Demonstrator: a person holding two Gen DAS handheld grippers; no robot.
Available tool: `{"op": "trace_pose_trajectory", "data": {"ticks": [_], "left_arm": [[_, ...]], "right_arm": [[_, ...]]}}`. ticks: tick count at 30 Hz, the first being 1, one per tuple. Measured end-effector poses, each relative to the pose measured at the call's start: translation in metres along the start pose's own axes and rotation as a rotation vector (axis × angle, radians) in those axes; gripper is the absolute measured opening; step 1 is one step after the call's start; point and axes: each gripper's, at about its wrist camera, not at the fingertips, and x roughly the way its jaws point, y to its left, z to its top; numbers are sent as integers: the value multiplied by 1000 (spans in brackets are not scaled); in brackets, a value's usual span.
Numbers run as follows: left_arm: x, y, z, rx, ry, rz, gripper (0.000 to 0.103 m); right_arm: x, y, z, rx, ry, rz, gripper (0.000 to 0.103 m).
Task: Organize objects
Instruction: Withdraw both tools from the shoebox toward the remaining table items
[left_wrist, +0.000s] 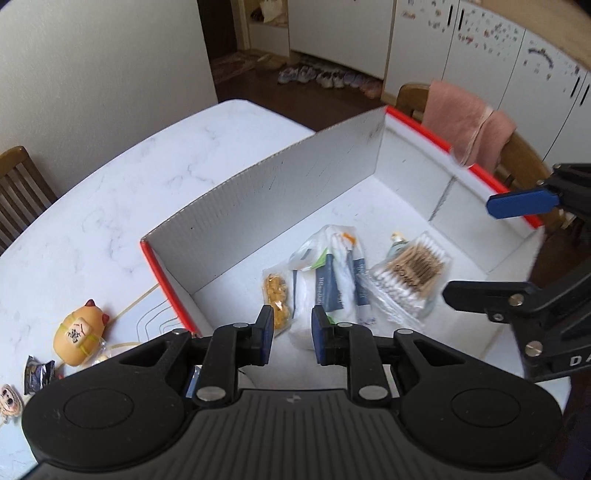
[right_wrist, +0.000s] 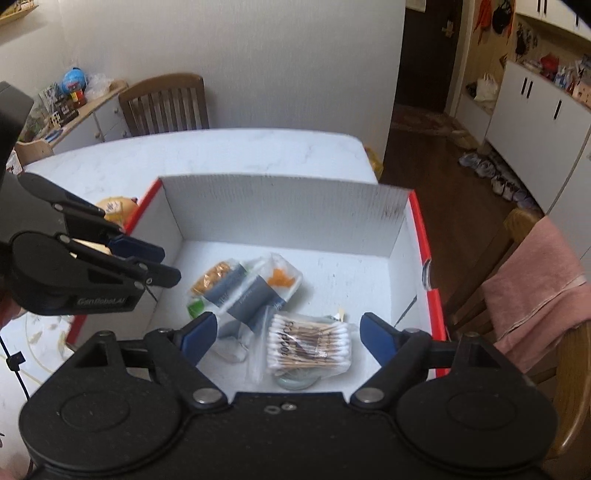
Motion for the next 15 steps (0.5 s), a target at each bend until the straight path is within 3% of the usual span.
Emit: {"op": "trace_pose_trajectory", "data": {"ticks": [15], "left_arm": [[-68,37,-38,-60,-129,-94,21]], "right_arm": [[-36,56,-4,75,-93,-17,87]]}}
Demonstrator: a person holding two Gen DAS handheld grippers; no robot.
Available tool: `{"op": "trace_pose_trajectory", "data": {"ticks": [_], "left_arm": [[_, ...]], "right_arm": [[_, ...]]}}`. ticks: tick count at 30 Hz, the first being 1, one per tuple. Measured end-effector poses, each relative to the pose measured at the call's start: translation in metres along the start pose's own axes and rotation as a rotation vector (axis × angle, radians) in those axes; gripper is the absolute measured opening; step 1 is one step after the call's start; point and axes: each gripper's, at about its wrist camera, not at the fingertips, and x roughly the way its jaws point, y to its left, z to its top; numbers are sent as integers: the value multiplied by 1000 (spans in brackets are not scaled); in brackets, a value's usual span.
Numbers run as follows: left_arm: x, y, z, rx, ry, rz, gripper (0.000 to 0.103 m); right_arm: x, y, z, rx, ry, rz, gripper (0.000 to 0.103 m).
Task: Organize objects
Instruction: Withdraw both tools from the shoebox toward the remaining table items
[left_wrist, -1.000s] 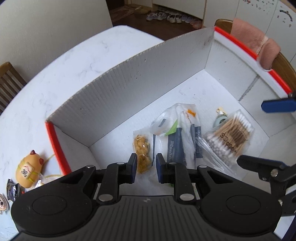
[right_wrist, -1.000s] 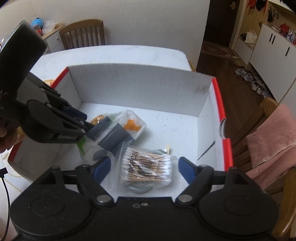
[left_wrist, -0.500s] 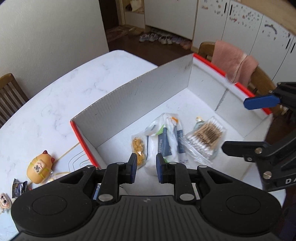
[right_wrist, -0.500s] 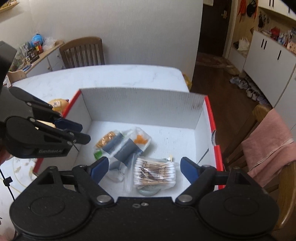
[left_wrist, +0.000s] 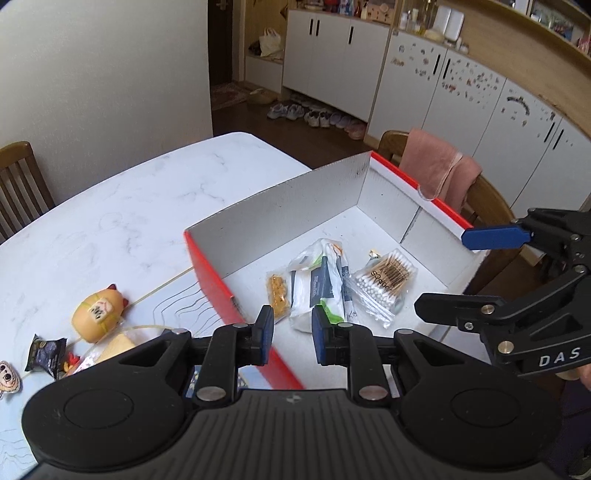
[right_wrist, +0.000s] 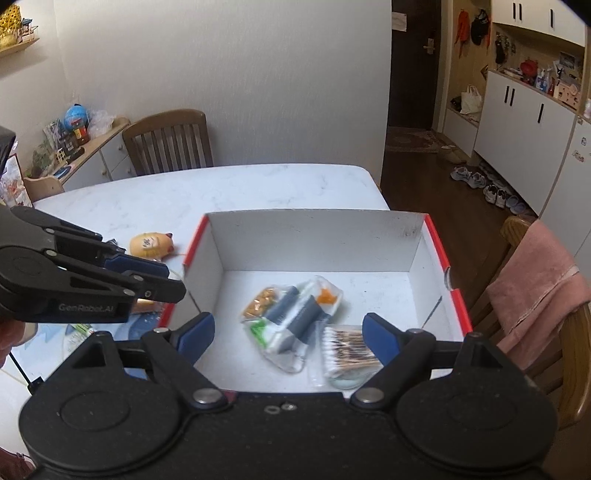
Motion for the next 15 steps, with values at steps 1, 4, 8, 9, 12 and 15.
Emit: {"op": "trace_pose_trajectory", "data": {"ticks": [1,4,8,9,12,15], "left_arm": [[-6,4,-3,-1,-9,0,24],[-20,15,-13,-8,-34,-5,31],[-34,34,-27,-41,-50,-18,32],[-37,39,-31,-50,-51,-20,32],[-47,55,-43,-72,-58,-16,43],[-59,72,-55,-90,-92,-6,69]], "right_arm": [[-1,5,0,4,-1,2,88],[-5,21,-3,23,-10,10,93],[-6,44,-8,46,-5,26,95],[-5,50,-9,46,-3,27,95],[-6,69,-11,44,-3,35,97],[-6,87,-11,39,-6,42,100]]}}
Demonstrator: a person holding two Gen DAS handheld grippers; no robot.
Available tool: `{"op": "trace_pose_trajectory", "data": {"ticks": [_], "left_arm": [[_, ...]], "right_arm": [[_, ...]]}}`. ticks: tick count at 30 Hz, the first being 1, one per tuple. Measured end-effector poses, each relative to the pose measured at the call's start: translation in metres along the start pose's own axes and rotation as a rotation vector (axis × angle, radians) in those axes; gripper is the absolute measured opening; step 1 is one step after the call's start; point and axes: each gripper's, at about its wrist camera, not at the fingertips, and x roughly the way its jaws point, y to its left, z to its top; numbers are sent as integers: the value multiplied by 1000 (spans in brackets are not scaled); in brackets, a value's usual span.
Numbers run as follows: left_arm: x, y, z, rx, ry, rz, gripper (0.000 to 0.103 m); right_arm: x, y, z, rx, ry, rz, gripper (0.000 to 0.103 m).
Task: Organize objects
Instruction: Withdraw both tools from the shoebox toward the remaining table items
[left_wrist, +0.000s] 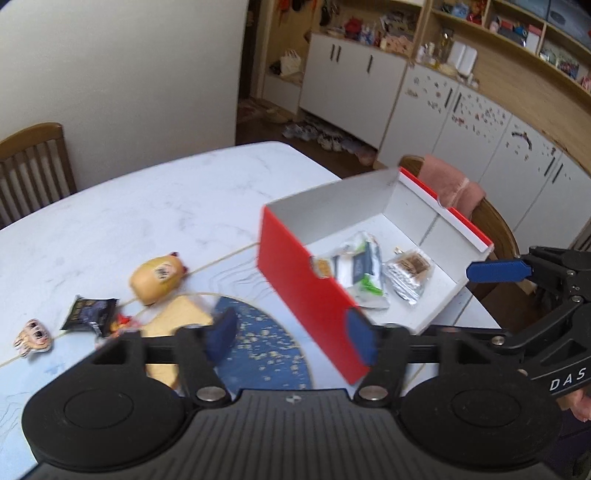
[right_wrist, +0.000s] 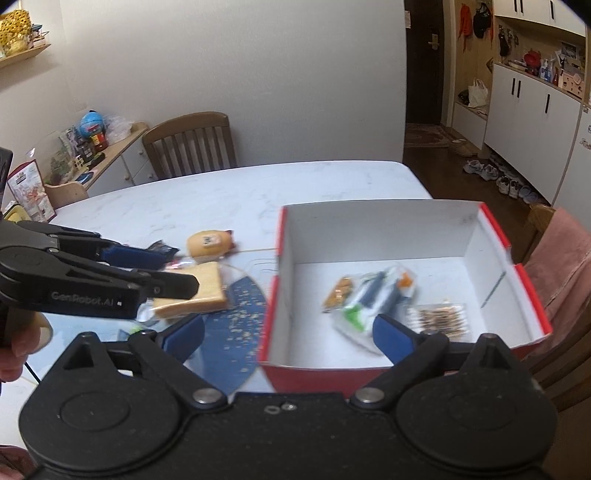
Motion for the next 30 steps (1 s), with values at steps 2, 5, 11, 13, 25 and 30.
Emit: {"op": "trace_pose_trajectory", "data": {"ticks": [2,5,11,13,25,30], "left_arm": [[-7,10,-5,-1,-6,4,69],[-18,25,-13,-1,-21,17,71],[-39,56,-30,-3,-68,58,80],[-45,68,-36,-10,-74,83,80],[-64,144,-63,-111,-116,112,102],[-60,173,-71,-148,-133,137,102]], "right_arm": [[1,12,0,-2,-3,3,102],[4,29,1,-6,-7,15,102],[8,60,3,-25,-20,24,102],[12,69,3,-27,-19,29,103],[40,115,-1,-78,34,46,103],[59,127,-4,-103,71,58,103]]}}
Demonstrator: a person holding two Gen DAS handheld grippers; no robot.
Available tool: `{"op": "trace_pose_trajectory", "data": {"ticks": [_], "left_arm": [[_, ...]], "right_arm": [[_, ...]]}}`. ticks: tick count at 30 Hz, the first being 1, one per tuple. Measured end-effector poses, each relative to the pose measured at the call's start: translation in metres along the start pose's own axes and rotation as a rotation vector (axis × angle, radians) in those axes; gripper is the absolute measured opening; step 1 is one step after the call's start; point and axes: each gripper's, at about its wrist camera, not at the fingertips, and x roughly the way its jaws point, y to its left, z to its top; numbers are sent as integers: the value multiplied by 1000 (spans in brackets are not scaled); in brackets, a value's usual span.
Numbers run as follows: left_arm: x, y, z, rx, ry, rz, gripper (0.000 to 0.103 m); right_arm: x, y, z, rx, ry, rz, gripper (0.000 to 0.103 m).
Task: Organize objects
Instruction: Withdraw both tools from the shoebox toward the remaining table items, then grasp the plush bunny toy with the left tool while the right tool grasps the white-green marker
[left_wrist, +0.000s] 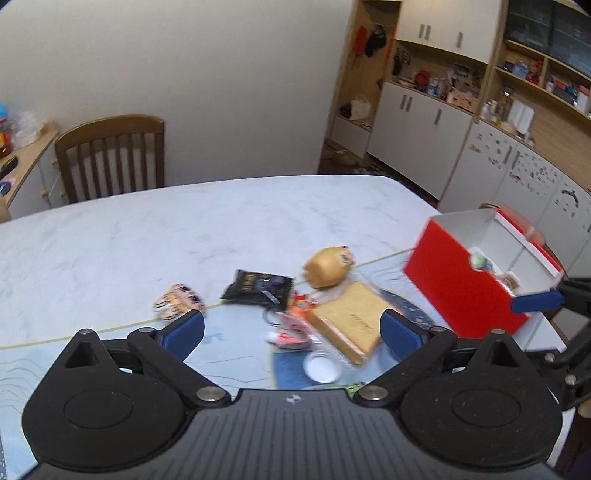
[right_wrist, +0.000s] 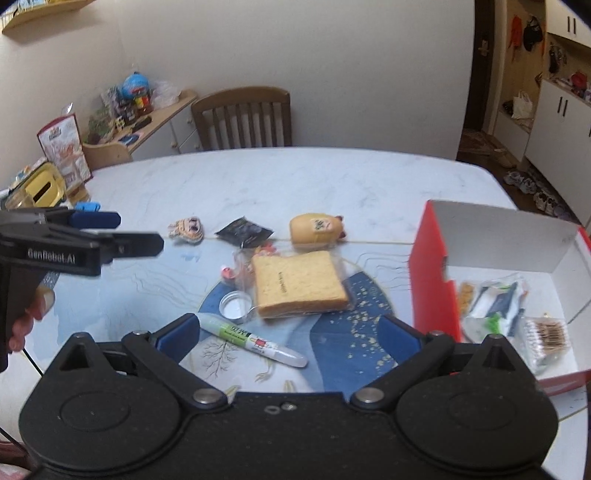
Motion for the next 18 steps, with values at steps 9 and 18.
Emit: {"op": "trace_pose_trajectory", "data": {"ticks": [9,18], "left_arm": [[27,45,-4,-17,-19,65,102],[67,76,-1,57,17,118,102]], "right_arm": [[41,8,-8,-30,81,-1,102],[78,15,-11,-87,155,11,102]]}}
